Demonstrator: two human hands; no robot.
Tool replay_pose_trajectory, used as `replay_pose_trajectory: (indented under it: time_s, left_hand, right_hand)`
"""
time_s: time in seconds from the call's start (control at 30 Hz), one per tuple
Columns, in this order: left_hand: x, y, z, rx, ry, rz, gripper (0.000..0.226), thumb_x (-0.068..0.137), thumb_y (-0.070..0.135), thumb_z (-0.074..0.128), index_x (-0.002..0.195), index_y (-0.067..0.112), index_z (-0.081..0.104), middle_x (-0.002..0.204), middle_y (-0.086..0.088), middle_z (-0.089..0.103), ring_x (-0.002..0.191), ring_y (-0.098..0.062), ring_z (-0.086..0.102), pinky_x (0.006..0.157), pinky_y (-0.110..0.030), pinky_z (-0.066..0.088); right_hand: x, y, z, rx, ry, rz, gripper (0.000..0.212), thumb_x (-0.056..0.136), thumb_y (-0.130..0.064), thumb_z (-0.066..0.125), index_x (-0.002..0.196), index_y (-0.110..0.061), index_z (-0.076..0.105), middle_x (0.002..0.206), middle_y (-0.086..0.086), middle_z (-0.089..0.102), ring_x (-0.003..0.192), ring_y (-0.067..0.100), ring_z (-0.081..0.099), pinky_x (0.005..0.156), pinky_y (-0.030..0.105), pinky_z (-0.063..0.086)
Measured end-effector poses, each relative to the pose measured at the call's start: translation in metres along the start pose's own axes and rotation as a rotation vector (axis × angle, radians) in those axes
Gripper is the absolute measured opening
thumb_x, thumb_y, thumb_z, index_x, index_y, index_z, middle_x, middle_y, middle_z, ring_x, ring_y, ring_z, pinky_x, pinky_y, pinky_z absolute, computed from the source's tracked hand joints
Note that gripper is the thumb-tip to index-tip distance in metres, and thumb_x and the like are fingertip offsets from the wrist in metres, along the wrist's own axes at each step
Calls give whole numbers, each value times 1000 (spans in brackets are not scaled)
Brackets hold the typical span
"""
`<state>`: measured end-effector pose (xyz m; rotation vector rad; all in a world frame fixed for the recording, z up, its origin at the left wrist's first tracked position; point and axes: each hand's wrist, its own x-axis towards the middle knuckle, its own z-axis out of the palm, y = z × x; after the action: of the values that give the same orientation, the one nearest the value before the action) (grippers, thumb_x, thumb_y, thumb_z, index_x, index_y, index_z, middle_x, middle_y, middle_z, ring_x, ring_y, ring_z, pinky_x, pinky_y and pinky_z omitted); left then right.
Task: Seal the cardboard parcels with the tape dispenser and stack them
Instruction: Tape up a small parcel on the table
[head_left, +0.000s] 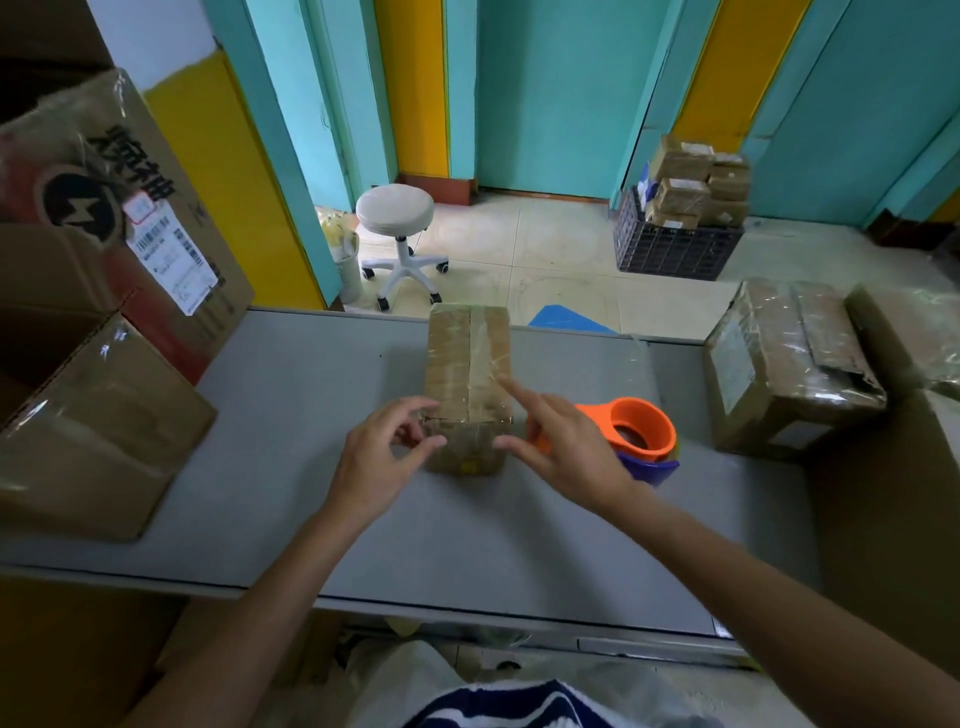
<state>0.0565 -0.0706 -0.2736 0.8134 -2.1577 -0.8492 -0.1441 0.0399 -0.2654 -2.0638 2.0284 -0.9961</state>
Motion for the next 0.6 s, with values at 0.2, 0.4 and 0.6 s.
replay_pose_trajectory:
  time_s: [0.2,0.4,0.6]
  left_hand:
    - [-1,0,25,-10,133,-196,53,62,19,85,92,19,41,60,9,43,50,-7,46,52,-12,37]
    - [2,3,24,90,40,-182,50,70,30,81,97,14,42,64,12,43,55,-8,47,50,-21,35]
    - [14,-4,5,49,-136,-83,54,86,12,63,133,21,38,68,11,48,65,-1,53,63,-12,38]
  right_hand:
    - [3,-4,42,58,180,68,51,86,-36,55,129,-9,55,69,3,45,61,13,41,59,18,35]
    - [6,5,38,-44,178,-57,54,96,-40,42,132,0,49,78,11,55,73,10,40,69,24,38]
    - [8,17,21,-153,66,-154,50,91,-22,45,131,9,47,85,17,62,77,17,42,70,30,37]
